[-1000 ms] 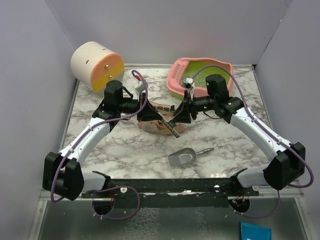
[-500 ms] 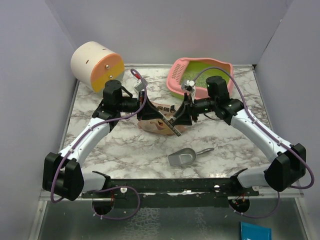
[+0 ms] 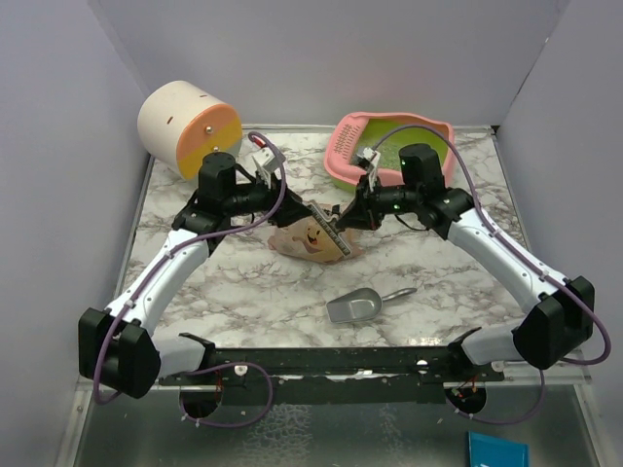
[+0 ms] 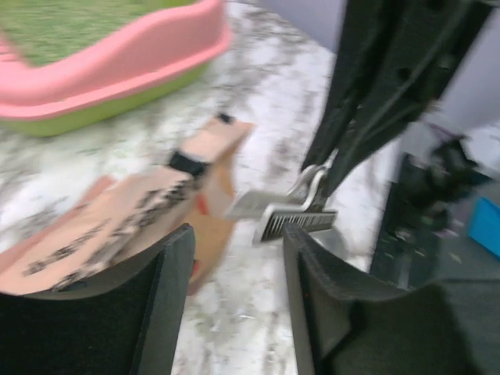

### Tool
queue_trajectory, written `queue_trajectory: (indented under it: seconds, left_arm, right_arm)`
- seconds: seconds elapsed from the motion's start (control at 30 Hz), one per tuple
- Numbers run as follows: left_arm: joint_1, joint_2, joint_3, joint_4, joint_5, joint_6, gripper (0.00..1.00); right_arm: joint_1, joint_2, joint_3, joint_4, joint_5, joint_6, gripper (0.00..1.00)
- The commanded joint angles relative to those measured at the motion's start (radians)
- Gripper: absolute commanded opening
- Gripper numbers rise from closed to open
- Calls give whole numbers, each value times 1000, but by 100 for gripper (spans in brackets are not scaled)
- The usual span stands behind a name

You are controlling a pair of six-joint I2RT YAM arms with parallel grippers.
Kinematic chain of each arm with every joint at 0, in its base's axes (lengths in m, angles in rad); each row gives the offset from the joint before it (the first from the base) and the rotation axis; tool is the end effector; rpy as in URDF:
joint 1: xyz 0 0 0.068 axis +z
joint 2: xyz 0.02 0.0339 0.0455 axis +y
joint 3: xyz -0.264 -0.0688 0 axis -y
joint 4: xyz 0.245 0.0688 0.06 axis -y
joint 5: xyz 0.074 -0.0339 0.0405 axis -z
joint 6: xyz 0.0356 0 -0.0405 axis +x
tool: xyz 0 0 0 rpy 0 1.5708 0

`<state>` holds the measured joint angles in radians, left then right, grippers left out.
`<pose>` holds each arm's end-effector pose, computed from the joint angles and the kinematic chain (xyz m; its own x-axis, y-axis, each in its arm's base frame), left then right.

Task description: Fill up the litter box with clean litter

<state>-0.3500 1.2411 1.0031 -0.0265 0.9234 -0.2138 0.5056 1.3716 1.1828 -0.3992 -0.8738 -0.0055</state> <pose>0.2523 -0.1223 0.3389 -0.4373 0.0234 -0.8990 0.8568 0.3147 -0.4086 0.2495 0.1693 0.3315 -0.4805 -0.2700 -0.8344 -0.8717 0.2511 0.4207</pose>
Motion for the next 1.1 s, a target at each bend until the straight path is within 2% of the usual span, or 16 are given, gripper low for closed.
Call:
queue_trajectory:
  seconds: [0.0, 0.1, 0.2, 0.3, 0.4, 0.63, 0.77, 1.07]
  left_arm:
    - [1, -30, 71, -127, -463, 171, 54]
    - [-2, -13, 97, -164, -576, 280, 55]
    - [-10, -13, 83, -165, -583, 419, 55]
    - [-29, 5, 81, -171, -558, 513, 55]
    - [-40, 27, 79, -170, -470, 575, 55]
    - [-50, 54, 52, -162, -344, 732, 55]
    - [-50, 81, 20, -122, -327, 786, 55]
    - [-50, 151, -8, -21, -313, 849, 55]
  right_arm:
    - [2, 20, 110, -85, 378, -70, 1]
    - [5, 48, 187, -143, 541, -178, 1]
    - [27, 58, 214, -157, 654, -367, 1]
    - [40, 55, 204, -165, 675, -582, 1]
    - [40, 52, 218, -205, 642, -688, 1]
    - [43, 36, 237, -298, 484, -754, 1]
    - [50, 45, 230, -340, 429, -764, 1]
    - [58, 119, 206, -321, 421, -754, 1]
